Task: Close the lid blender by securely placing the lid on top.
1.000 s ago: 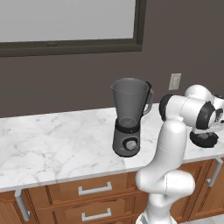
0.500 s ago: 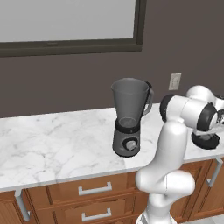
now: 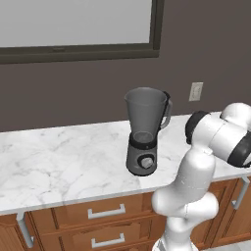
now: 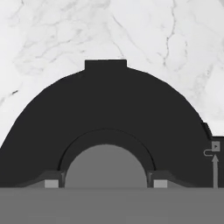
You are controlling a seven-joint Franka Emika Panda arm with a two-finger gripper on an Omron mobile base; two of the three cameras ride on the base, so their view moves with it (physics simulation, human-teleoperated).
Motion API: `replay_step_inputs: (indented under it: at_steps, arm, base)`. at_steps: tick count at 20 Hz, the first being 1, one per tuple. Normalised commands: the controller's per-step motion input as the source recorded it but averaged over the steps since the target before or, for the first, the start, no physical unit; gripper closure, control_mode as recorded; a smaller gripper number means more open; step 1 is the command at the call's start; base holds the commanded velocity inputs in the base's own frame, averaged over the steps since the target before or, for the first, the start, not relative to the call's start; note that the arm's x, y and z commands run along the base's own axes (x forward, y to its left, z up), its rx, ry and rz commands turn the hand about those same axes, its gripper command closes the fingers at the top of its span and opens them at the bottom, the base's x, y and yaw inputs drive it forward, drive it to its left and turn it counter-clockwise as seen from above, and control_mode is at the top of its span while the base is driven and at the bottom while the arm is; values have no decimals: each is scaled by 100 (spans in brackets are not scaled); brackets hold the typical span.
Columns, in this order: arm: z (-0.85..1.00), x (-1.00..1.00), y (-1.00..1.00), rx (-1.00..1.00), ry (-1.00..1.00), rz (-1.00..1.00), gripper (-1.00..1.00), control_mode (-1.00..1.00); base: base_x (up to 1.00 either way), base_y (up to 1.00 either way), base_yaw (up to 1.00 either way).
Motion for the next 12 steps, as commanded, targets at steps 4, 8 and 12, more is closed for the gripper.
replay_step_inputs:
  at_steps: [4, 8, 12]
  arm:
    - [100, -42, 13, 0, -24, -5, 100, -100]
    - [94, -24, 54, 0, -23, -19, 100, -100]
    - [53, -21, 59, 1, -15, -24, 100, -100]
  base:
    - [0, 0, 0]
    - [0, 0, 0]
    - [0, 0, 0]
